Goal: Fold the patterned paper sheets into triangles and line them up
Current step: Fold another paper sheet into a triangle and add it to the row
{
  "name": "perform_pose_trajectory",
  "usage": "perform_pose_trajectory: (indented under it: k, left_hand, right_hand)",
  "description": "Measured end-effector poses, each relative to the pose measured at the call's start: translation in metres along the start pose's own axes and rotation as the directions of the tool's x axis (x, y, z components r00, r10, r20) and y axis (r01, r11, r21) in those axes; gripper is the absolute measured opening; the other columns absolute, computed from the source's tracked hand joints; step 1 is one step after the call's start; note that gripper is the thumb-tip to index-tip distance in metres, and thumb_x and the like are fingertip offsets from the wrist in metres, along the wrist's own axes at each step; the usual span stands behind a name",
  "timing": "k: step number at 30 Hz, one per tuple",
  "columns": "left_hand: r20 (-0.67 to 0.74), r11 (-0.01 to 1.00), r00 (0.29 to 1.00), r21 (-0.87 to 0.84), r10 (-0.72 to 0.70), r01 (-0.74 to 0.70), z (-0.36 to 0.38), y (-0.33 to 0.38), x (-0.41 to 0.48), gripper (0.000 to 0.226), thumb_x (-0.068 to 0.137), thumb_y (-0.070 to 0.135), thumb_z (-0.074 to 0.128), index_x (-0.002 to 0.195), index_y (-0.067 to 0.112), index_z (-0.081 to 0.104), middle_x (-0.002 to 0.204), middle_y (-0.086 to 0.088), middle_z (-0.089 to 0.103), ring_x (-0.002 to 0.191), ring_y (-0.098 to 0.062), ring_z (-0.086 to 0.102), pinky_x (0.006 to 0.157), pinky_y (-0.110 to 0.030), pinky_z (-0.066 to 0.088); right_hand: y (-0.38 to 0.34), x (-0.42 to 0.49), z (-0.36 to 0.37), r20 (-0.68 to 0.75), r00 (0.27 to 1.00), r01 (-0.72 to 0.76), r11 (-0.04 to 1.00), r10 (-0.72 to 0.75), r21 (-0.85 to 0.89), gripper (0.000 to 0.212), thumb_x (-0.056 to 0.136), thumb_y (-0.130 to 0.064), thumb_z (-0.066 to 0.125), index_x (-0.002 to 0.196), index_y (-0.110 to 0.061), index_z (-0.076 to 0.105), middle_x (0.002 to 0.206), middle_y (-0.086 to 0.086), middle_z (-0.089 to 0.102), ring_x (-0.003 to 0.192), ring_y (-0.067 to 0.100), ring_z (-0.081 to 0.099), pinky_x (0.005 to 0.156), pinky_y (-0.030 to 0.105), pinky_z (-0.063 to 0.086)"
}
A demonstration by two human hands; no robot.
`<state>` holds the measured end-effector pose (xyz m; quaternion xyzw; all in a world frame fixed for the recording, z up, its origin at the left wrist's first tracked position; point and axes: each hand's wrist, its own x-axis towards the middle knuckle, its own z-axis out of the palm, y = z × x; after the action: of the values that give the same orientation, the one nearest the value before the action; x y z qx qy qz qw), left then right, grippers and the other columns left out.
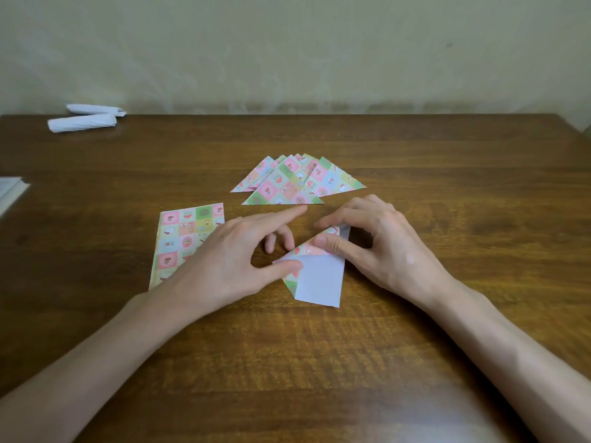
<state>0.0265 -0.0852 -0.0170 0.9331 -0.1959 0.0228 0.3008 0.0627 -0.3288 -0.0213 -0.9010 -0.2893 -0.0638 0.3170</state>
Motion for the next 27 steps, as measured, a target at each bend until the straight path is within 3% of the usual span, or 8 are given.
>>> perform_pose_trajectory:
  k: [3,6,9,12,16,21,25,27]
  left_hand:
    - [-0.049,0.998,0.998,0.053,0.046,-0.043,0.001,0.003,-0.001,0.071,0.091,0.032,0.076,0.154,0.038,0.044,0.092,0.023,0.062,0.087,-0.012,0.061,0.076,-0.016,0.043]
    - [-0.101,0.988,0.988,0.12,0.114,-0.102,0.003,0.004,-0.002,0.064,0.093,0.024,0.073,0.152,0.033,0.05,0.085,0.025,0.054,0.08,-0.012,0.06,0.071,-0.028,0.053]
    - [-0.153,0.985,0.981,0.147,0.117,-0.095,0.005,0.005,-0.003,0.06,0.094,0.023,0.071,0.15,0.035,0.052,0.08,0.026,0.049,0.075,-0.011,0.057,0.066,-0.036,0.054]
    - [-0.17,0.989,0.981,0.133,0.093,-0.07,0.005,0.005,-0.003,0.061,0.091,0.025,0.068,0.149,0.037,0.052,0.079,0.027,0.051,0.071,-0.011,0.056,0.065,-0.034,0.053]
    - [-0.203,0.995,0.978,0.103,0.04,-0.019,0.003,0.005,-0.002,0.062,0.092,0.02,0.069,0.147,0.042,0.052,0.076,0.018,0.058,0.071,-0.012,0.057,0.064,-0.021,0.046]
    - [-0.217,1.0,0.976,0.012,0.001,0.002,0.002,0.002,-0.001,0.064,0.097,0.015,0.064,0.152,0.04,0.042,0.078,0.012,0.066,0.071,-0.007,0.06,0.066,-0.009,0.037]
    - [-0.207,0.996,0.977,0.077,0.049,-0.034,0.0,-0.001,-0.002,0.047,0.097,0.017,0.064,0.136,0.04,0.052,0.082,0.013,0.064,0.077,-0.01,0.062,0.071,-0.024,0.048]
    - [-0.22,0.976,0.965,0.192,0.143,-0.101,-0.001,-0.003,-0.002,0.028,0.095,0.016,0.068,0.117,0.032,0.066,0.099,0.014,0.059,0.091,-0.008,0.057,0.077,-0.033,0.05]
  right_hand:
    - [-0.002,-0.001,0.0,-0.027,1.0,-0.013,0.999,0.013,0.03,0.035,0.094,-0.06,0.061,0.118,-0.036,0.073,0.108,-0.02,0.066,0.107,0.007,0.054,0.098,0.038,0.042]
    - [-0.008,-0.003,-0.003,-0.115,0.993,0.038,0.998,-0.033,0.043,0.039,0.095,-0.057,0.064,0.126,-0.034,0.07,0.115,-0.016,0.059,0.113,0.011,0.054,0.097,0.042,0.046]
    - [-0.02,-0.006,-0.008,-0.166,0.975,0.161,0.986,-0.15,0.053,0.038,0.09,-0.056,0.072,0.115,-0.028,0.075,0.11,-0.007,0.057,0.107,0.016,0.056,0.092,0.04,0.047]
    - [-0.03,-0.011,-0.008,-0.068,0.956,0.284,0.959,-0.284,-0.009,0.04,0.082,-0.06,0.08,0.106,-0.027,0.076,0.107,-0.005,0.057,0.098,0.017,0.055,0.086,0.04,0.045]
    - [-0.025,-0.013,-0.003,0.165,0.948,0.287,0.955,-0.273,-0.073,0.051,0.079,-0.072,0.074,0.118,-0.038,0.072,0.114,-0.011,0.053,0.101,0.011,0.052,0.086,0.039,0.043]
    - [-0.016,-0.015,0.005,0.172,0.953,0.26,0.965,-0.249,-0.043,0.033,0.089,-0.046,0.073,0.12,-0.037,0.073,0.112,-0.014,0.061,0.105,0.01,0.059,0.093,0.037,0.05]
    - [-0.017,-0.013,0.004,0.161,0.958,0.251,0.966,-0.238,-0.064,0.037,0.089,-0.057,0.072,0.119,-0.036,0.073,0.112,-0.017,0.063,0.106,0.008,0.059,0.09,0.036,0.049]
    - [-0.015,-0.013,0.005,0.173,0.956,0.252,0.965,-0.237,-0.074,0.043,0.087,-0.064,0.071,0.12,-0.037,0.072,0.115,-0.016,0.061,0.108,0.008,0.057,0.089,0.039,0.048]
